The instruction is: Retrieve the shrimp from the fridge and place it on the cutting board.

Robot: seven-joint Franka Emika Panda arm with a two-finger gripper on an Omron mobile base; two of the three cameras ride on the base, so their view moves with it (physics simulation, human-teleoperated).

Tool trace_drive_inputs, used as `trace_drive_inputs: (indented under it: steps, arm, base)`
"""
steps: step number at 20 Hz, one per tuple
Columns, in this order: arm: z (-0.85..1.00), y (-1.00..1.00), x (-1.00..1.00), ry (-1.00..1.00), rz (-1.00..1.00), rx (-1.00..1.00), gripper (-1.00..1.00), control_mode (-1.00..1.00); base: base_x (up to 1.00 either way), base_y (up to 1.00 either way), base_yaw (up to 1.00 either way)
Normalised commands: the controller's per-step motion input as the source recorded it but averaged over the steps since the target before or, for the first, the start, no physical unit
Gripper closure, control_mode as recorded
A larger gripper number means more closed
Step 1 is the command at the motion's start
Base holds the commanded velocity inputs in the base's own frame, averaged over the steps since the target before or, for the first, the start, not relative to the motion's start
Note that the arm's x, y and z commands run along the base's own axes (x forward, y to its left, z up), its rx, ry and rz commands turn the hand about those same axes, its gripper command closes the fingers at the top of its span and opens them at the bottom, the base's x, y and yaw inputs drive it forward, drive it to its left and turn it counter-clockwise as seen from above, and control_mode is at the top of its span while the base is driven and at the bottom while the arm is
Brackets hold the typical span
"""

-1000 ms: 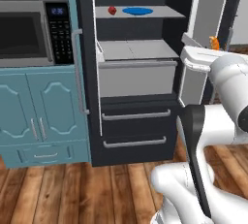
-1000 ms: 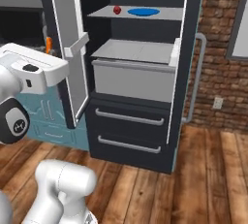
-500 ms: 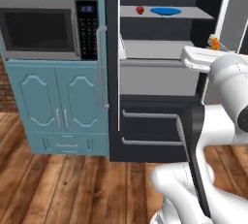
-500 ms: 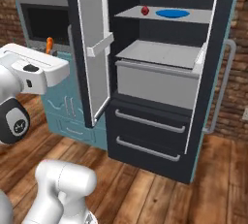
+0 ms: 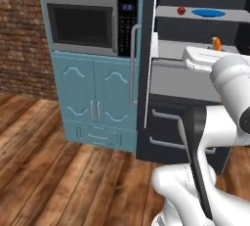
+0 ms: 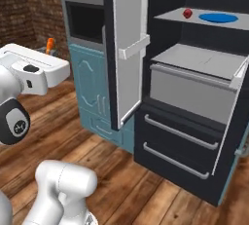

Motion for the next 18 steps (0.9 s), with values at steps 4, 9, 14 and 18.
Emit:
trace_drive_inputs:
  steps: [4,9,14,18]
  arm:
    - [0.00,0.00,0.00,0.00,0.00,0.00,1.00,1.00]
    - [0.00,0.00,0.00,0.00,0.00,0.00,1.00,1.00]
    - [0.00,0.00,0.00,0.00,0.00,0.00,1.00,1.00]
    - [0.00,0.00,0.00,0.00,0.00,0.00,1.00,1.00]
  base:
    - [0.00,-0.03,0.43]
    - [-0.09,-0.06,0.41]
    - [-0.71,-0.31,0.24]
    - [-1.00,-0.45,0.16]
